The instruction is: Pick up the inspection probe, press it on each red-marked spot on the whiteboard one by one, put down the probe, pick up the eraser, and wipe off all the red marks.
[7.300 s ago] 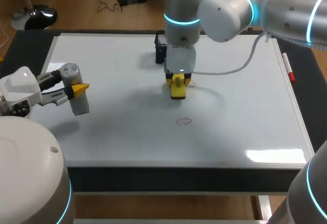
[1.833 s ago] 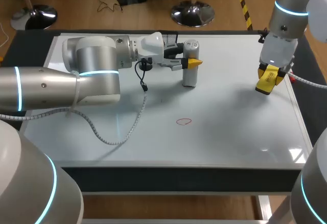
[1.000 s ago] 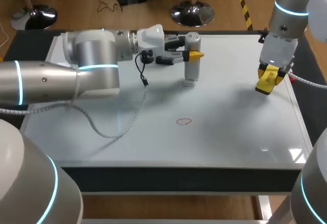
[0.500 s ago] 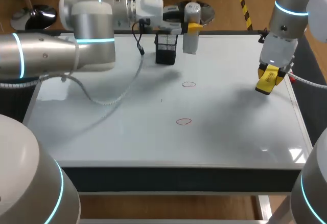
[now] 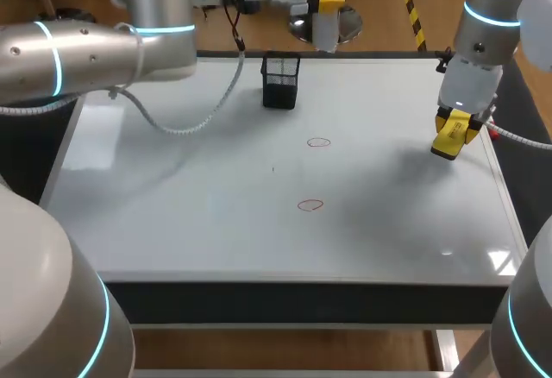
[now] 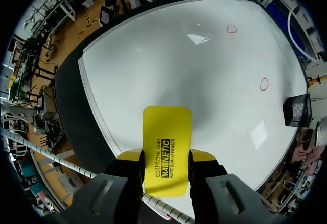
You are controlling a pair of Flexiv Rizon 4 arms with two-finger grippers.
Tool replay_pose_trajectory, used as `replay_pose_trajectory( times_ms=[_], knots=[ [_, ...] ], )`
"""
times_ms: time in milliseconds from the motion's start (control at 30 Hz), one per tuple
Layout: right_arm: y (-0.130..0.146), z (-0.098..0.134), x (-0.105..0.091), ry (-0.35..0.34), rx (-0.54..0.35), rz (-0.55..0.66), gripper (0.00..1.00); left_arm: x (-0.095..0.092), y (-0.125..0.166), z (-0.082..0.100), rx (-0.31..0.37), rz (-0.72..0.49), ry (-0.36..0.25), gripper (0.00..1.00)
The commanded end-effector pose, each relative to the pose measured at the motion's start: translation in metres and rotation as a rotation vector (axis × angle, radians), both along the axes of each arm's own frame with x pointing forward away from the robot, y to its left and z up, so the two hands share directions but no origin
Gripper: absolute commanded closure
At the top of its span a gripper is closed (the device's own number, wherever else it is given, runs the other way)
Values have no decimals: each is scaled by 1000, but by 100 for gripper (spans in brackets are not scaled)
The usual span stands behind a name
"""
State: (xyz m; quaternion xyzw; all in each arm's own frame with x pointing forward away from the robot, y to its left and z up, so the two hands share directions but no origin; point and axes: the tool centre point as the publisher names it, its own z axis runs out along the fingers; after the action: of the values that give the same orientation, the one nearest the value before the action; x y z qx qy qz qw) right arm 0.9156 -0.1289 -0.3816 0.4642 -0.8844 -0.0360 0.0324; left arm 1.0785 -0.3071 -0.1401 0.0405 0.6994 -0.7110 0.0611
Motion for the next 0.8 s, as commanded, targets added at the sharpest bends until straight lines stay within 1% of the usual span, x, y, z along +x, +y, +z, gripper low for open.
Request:
replay_pose_trajectory(
  times_ms=[33,167,233,433,600,800],
  knots=[
    [-1,1,1,1,-2,2,100,22,-4,-2,14,-107,10,100],
    [-1,1,1,1,-2,2,100,34,-6,-5,36,-102,11,100],
    [-1,1,1,1,-2,2,100,39,-6,-6,25,-102,27,100],
    [-1,1,1,1,-2,2,100,51,-7,-11,27,-102,44,100],
    [-1,1,1,1,-2,2,100,56,-9,-14,22,-103,67,100],
    [-1,1,1,1,-2,2,100,57,-9,-15,24,-108,75,100]
  ],
)
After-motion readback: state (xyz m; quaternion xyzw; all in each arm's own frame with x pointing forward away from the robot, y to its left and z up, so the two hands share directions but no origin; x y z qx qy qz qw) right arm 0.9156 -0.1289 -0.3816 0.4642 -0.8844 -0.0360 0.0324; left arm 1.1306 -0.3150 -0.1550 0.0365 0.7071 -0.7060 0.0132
